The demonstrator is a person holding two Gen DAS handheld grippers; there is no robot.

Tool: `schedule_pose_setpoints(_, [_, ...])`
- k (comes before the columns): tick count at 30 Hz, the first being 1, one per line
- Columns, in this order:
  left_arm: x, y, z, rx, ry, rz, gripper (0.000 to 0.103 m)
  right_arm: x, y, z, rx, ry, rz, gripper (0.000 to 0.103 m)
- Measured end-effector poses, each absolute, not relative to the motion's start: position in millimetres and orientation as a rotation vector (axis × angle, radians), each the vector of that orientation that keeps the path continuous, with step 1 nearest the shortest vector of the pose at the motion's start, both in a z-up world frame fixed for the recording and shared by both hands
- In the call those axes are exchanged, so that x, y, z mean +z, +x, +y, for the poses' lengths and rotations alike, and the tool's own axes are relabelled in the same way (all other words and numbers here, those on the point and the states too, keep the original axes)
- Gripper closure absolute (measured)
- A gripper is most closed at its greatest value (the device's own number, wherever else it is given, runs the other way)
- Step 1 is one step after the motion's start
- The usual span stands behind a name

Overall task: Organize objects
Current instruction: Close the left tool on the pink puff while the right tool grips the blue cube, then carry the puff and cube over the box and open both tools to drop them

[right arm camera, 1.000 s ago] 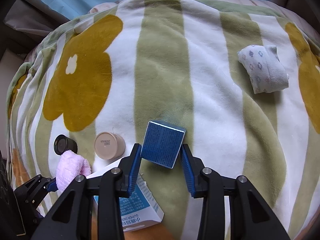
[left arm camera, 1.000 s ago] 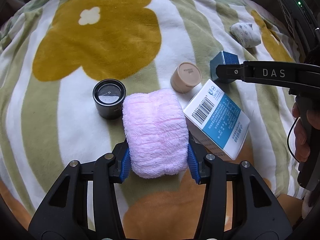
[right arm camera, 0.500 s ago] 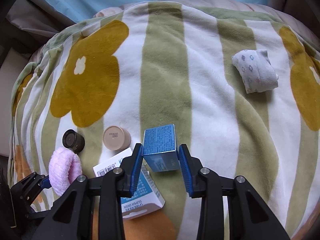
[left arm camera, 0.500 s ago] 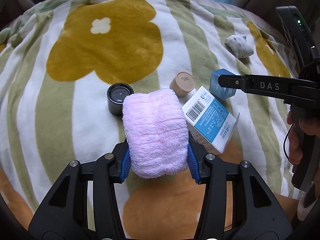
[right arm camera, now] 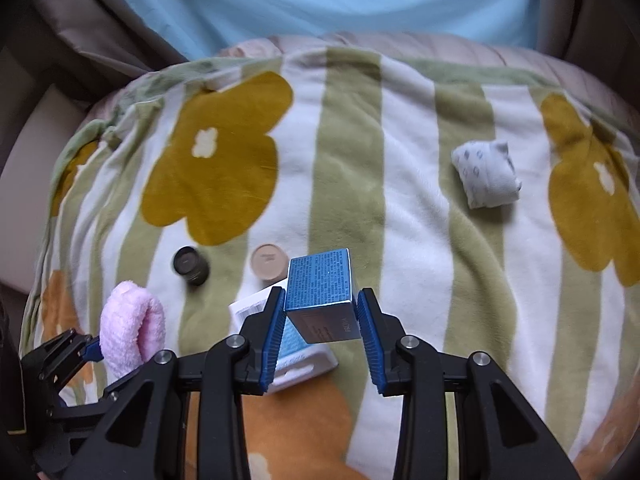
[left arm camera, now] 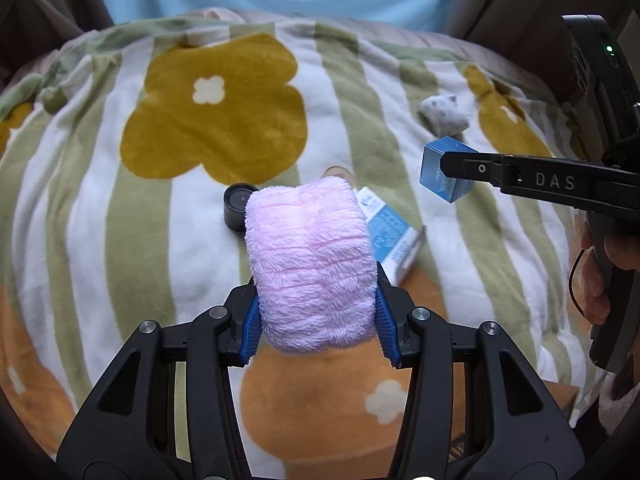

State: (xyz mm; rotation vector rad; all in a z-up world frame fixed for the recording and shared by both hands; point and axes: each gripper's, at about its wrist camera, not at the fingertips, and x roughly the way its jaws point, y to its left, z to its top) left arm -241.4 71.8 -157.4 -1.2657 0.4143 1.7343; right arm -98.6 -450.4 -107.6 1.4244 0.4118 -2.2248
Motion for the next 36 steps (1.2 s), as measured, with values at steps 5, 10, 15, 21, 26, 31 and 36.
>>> schedule_pose_setpoints(5, [-126.2, -221.6, 52.5, 1.715, -1.231, 0.401, 0.060, -74.7, -68.2, -445.1, -2.216, 1.370, 0.446, 0.070])
schedule_pose_setpoints(10, [-104.8, -194.2, 26.7, 1.699, -1.194, 0.423, 0.060, -41.8, -27.6, -434.1, -2.223, 1.302, 0.478, 0.069])
schedule_pose_setpoints(15, [-91.2, -168.3, -3.8, 1.679, -1.191, 0.404, 0.060, -21.5, 16.8, -423.9, -2.215, 1.259, 0.487, 0.069])
schedule_pose_setpoints(21, [-86.5, -133.9, -45.5, 1.642, -1.192, 0.399, 0.060, -17.1, 72.5, -414.3, -2.185, 1.235, 0.525, 0.069])
schedule_pose_setpoints(26, [-89.3, -112.5, -78.8, 1.627, -1.211, 0.393, 0.060, -23.2, 115.5, -401.9, -2.143, 1.233, 0.522, 0.069])
schedule_pose_setpoints(31, [-94.0, -97.3, -105.0, 1.627, -1.230, 0.394, 0.060, -35.9, 148.8, -393.0, -2.100, 1.267, 0.539, 0.069])
schedule_pose_setpoints(36, [-108.3, -83.8, -125.1, 1.616, -1.261, 0.397, 0.060, -57.6, 175.5, -380.7, -2.054, 1.308, 0.563, 0.069])
